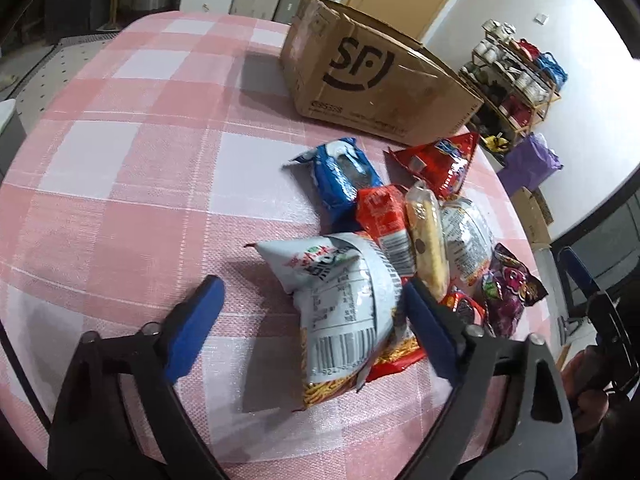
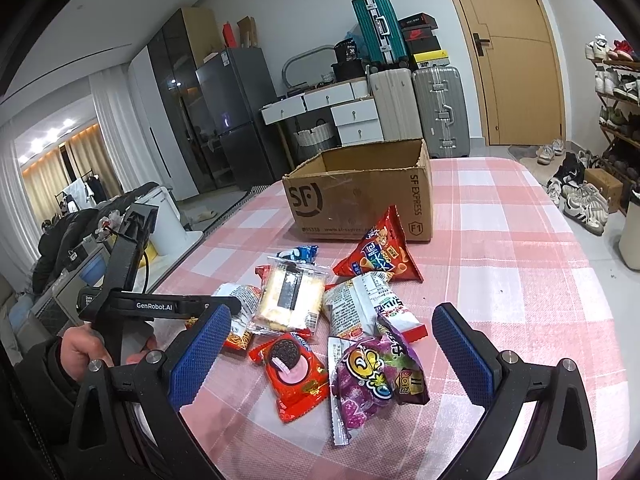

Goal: Organize snacks
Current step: 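Grasp the white noodle bag with the left gripper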

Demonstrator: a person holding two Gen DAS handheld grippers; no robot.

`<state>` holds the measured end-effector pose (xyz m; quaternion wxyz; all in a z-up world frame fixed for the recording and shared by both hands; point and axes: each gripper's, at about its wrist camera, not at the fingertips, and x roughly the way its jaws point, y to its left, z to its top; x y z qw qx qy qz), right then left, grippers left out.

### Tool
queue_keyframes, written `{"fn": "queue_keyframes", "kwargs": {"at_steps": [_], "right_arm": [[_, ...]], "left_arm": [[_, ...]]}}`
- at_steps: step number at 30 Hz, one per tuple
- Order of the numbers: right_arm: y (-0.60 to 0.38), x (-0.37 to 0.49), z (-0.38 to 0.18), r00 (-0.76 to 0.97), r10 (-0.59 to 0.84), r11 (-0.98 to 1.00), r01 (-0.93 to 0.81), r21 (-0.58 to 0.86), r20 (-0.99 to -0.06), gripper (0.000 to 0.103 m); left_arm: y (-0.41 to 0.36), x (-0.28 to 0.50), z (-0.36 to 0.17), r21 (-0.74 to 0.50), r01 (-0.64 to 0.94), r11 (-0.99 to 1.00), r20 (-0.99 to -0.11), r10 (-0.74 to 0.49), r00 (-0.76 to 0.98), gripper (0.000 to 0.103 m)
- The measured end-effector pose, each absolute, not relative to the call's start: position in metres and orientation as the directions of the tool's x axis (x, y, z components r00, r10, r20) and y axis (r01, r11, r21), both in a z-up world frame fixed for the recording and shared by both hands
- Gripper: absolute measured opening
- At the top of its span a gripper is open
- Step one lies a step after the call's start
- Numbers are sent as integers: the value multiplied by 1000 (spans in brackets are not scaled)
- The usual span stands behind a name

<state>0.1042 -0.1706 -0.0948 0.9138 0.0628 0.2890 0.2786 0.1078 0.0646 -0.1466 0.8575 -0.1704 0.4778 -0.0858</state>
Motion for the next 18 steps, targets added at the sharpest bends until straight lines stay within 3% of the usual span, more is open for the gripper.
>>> {"fn": "queue_keyframes", "kwargs": {"at_steps": [3, 4, 6, 8, 18], "right_arm": [[-169, 104, -95, 676, 545, 837, -474, 274, -495, 102], [-168, 104, -96, 675, 545, 837, -475, 273, -496, 102], [-166, 103, -96, 674, 544, 837, -476, 269, -500, 102], [-165, 102, -96, 674, 543, 838, -477, 266, -502, 102], [-152, 100, -92, 666, 541, 837, -487, 251, -514, 102]], "left_arm": [[64, 106, -150, -418, 13, 908, -770, -362, 525, 64], [62, 107, -152, -428, 30, 903, -768, -381, 514, 52], [58, 106, -152, -404, 58, 913, -767, -373, 522, 49], [59, 105, -153, -427, 73, 901, -757, -401, 516, 39], [74, 93, -151, -446, 59, 893, -740, -405, 537, 38]]}}
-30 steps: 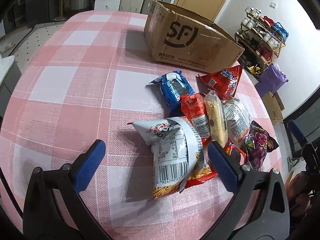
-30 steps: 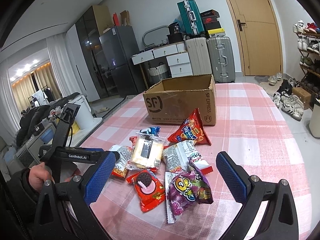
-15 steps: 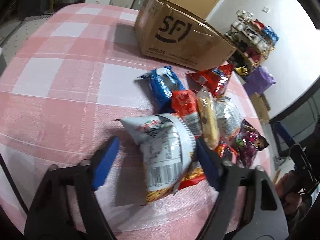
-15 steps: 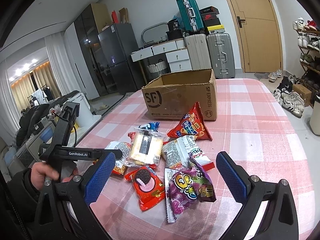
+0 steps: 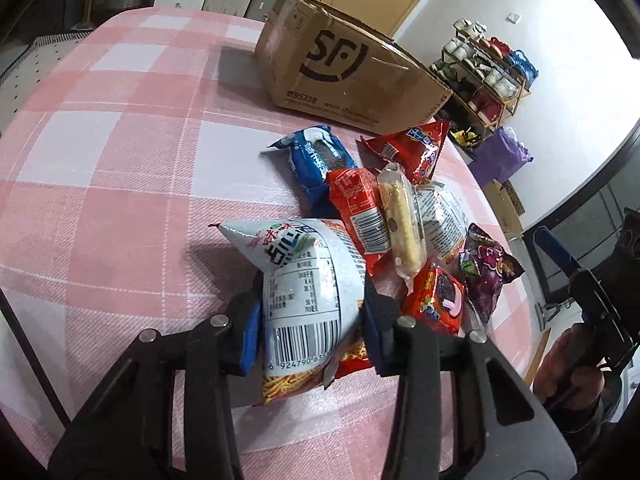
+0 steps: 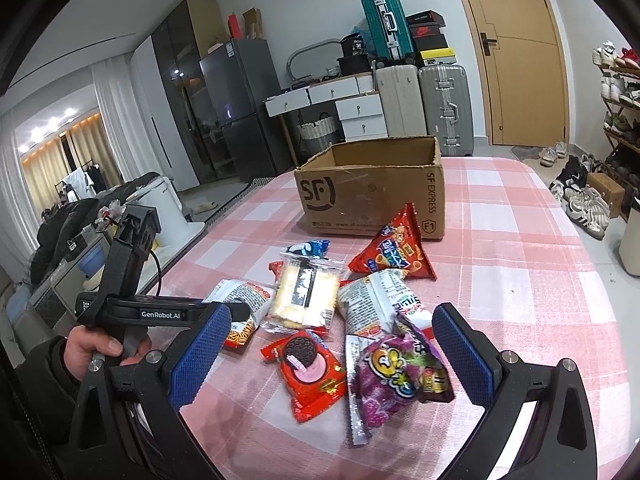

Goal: Organize snacks
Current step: 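Grasp the white noodle bag with the left gripper, then grasp the cracker pack with the right gripper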

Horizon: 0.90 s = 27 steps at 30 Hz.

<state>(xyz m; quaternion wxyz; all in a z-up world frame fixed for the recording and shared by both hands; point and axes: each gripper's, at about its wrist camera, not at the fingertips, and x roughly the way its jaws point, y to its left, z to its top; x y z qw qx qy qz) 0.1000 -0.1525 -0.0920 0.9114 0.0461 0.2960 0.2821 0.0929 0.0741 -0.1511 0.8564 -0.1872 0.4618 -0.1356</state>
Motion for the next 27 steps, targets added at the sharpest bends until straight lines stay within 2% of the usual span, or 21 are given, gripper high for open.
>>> {"fn": "queue_keyframes", "kwargs": {"at_steps": [10, 27], "right_arm": [[-129, 113, -93, 614, 586, 804, -524, 281, -529, 102], [-58, 168, -122, 493, 595, 769, -580, 270, -635, 102]], "left_arm": [[102, 73, -146, -481, 55, 875, -701, -421, 576, 38], [143, 45, -136, -533, 63, 844, -641, -451, 621, 38]]}}
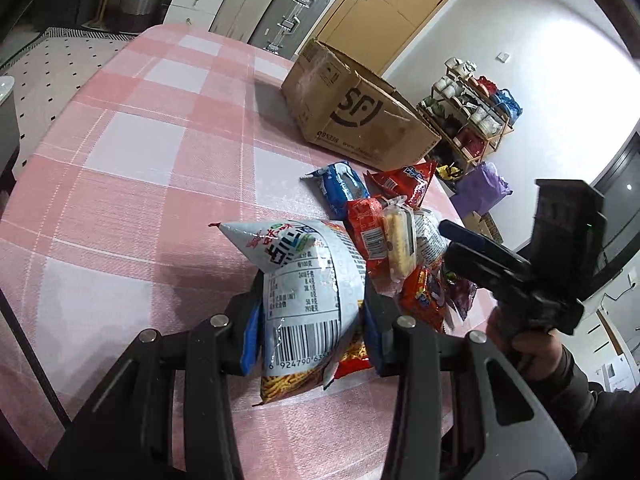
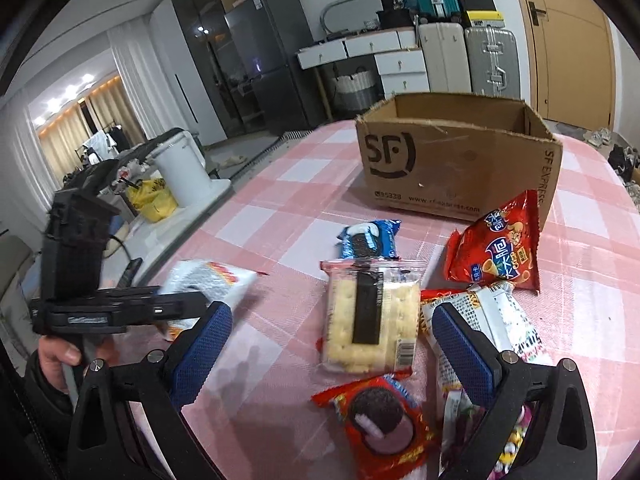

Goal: Organize snacks
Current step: 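Grasp the cracker pack with the right gripper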

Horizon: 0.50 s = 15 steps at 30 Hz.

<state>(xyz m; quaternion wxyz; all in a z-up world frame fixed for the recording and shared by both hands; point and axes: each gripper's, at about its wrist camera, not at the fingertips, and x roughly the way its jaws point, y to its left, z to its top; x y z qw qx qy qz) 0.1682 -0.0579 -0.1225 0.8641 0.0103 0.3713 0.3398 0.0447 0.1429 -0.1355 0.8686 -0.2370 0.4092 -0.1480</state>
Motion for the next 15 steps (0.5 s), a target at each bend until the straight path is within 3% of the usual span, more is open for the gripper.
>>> {"fn": "queue_keyframes", "kwargs": {"at_steps": [15], "right_arm": [[-37, 193, -148, 464, 533, 792, -568, 224, -708, 100]], "left_arm": [[148, 39, -136, -555, 63, 830, -625, -465, 626, 38]]}}
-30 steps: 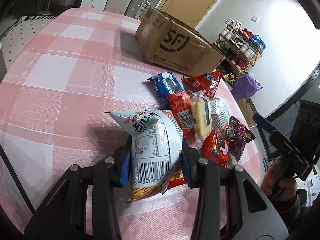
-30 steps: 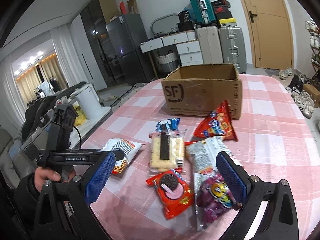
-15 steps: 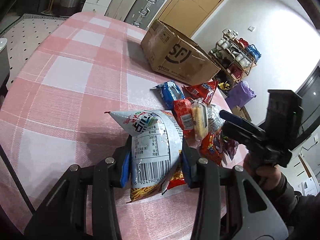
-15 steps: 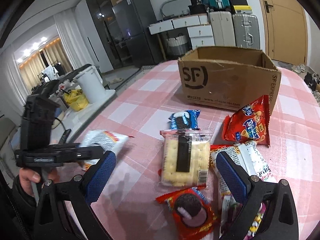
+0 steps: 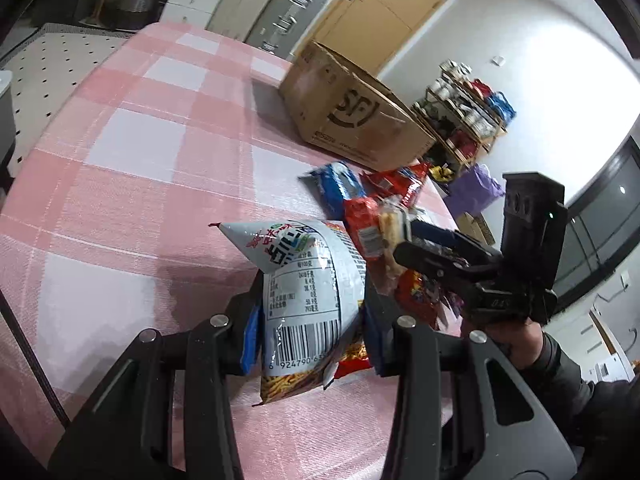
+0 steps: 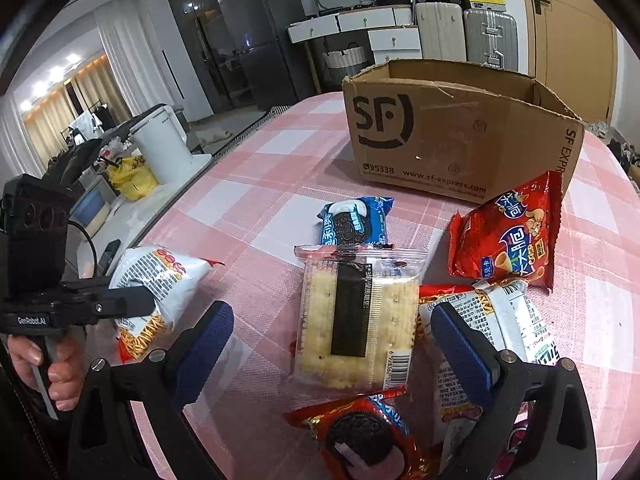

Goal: Organize snacks
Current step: 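Grasp the cracker pack with the right gripper, then carry the noodle bag and cracker pack over the box with both grippers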

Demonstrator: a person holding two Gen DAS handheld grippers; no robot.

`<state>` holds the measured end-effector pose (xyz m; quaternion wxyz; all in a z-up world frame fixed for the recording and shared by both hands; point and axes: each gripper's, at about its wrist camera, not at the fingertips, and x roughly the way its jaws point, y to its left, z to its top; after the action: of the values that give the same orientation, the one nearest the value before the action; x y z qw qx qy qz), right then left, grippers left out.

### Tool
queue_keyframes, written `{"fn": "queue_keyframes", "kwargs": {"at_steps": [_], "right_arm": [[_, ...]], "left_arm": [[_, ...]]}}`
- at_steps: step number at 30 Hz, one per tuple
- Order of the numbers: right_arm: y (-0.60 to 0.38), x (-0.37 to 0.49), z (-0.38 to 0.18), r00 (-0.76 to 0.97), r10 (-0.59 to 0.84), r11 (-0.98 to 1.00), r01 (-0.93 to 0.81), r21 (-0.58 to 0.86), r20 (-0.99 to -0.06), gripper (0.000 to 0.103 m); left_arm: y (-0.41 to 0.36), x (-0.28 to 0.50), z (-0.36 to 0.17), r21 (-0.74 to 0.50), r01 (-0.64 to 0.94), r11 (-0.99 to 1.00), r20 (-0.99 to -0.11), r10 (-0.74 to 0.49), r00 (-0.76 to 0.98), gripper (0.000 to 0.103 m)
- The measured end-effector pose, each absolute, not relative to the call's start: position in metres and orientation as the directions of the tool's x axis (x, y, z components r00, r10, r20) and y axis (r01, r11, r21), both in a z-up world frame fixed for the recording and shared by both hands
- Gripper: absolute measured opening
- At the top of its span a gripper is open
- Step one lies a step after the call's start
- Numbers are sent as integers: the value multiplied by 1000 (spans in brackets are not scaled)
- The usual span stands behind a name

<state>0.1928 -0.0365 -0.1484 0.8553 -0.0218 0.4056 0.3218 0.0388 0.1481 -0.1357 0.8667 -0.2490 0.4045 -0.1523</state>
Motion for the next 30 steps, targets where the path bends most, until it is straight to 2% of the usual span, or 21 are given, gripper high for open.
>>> {"fn": "queue_keyframes", "kwargs": {"at_steps": [2, 4, 6, 8, 25, 30], "right_arm": [[-33, 194, -151, 457, 533, 790, -571, 225, -713, 98], [-30, 194, -155, 458, 523, 793, -571, 214, -719, 91], [-28, 195, -160, 451, 513, 798, -564, 212, -730, 69], [-29, 197, -164, 437, 522, 797, -556, 236, -733, 60], [-66, 179, -141, 486, 607, 775, -535, 335, -629, 57], [-80, 170, -130, 505, 625, 767, -540, 347, -596, 57]], "left_arm": [[151, 39, -137, -559, 54, 827, -626, -464, 626, 38], [153, 39, -139, -556, 46, 830, -633, -459, 624, 38], [154, 39, -140, -554, 43, 831, -637, -457, 621, 38], [154, 39, -141, -553, 40, 832, -640, -455, 619, 38], [137, 31, -121, -509, 51, 859, -657, -427, 621, 38], [128, 31, -112, -462, 51, 886, -677, -389, 625, 38]]}}
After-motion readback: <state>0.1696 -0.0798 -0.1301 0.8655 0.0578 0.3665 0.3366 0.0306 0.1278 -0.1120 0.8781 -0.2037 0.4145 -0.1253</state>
